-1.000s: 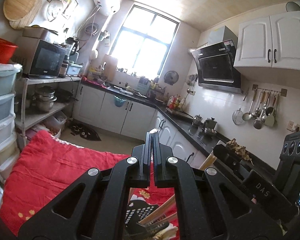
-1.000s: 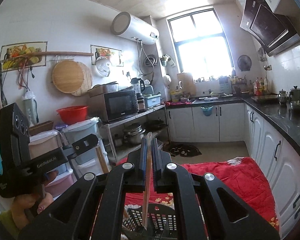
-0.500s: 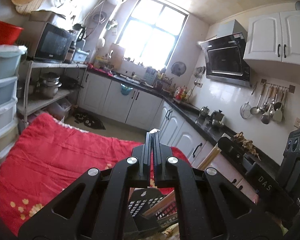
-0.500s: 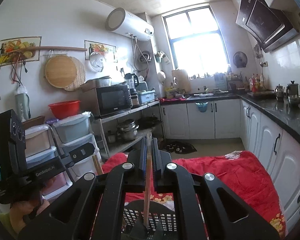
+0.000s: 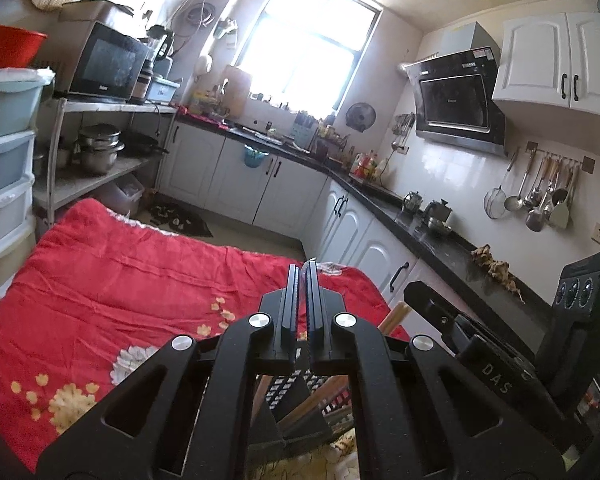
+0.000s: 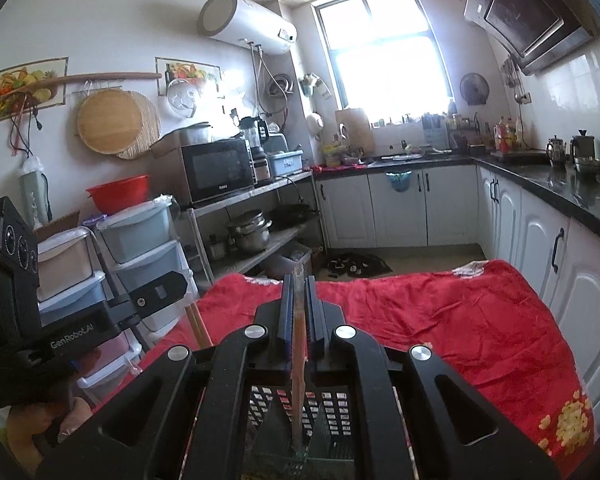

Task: Organize utensils
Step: 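Open both tools to release the chopsticks into the caddy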

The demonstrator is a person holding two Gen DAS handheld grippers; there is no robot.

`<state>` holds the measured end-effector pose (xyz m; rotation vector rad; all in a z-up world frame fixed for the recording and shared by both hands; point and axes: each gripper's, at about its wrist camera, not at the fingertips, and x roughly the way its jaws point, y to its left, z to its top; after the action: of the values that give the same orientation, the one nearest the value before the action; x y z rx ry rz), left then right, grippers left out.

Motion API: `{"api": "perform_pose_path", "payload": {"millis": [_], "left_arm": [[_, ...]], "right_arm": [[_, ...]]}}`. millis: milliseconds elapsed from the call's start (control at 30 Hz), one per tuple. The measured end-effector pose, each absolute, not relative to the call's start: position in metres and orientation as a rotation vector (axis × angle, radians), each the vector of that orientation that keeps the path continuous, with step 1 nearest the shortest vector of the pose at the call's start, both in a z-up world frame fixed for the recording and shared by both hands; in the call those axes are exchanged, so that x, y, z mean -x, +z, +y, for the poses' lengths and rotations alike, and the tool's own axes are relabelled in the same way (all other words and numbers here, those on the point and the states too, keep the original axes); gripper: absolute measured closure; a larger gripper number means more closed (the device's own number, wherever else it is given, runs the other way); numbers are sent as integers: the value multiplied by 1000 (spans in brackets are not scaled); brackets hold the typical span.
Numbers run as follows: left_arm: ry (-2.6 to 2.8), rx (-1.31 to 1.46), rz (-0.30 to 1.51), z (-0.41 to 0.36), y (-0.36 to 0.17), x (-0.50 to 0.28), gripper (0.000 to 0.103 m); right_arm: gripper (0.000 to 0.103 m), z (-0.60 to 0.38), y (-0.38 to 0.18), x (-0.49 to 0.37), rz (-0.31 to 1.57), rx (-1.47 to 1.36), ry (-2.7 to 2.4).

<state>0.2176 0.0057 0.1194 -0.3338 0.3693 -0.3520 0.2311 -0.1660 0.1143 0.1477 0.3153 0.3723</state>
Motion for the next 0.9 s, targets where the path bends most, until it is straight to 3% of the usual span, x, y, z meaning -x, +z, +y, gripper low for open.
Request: {"api": "perform_pose_path", "payload": {"millis": [33, 100, 133, 200, 333, 400, 467, 667, 800, 900], "left_arm": [[-353, 331, 373, 6, 119, -217, 103], [-350, 327, 380, 6, 118, -215, 101], [-347, 327, 382, 6, 118, -214, 98], [-347, 331, 389, 8, 118, -212, 82], [-344, 337, 385, 12, 122, -206, 73], [-340, 346, 387, 14, 123, -202, 58], [-344, 357, 386, 17, 124, -198, 53], [-342, 382, 366, 24, 129, -182, 21], [-332, 378, 352, 28, 132, -172, 11], [-337, 373, 341, 29, 134, -164, 11]], "right_arm": [[90, -166, 113, -231, 323, -149, 367], [71, -169, 112, -230, 323, -161, 360], [69, -171, 112, -229, 320, -164, 358], [69, -173, 112, -227, 324, -161, 352], [68, -178, 113, -219, 325, -154, 341], [66, -181, 114, -215, 326, -148, 337], [64, -184, 115, -210, 331, -140, 333], [57, -190, 116, -195, 332, -125, 324], [54, -194, 117, -185, 333, -125, 327], [50, -197, 117, -176, 330, -129, 328]]}}
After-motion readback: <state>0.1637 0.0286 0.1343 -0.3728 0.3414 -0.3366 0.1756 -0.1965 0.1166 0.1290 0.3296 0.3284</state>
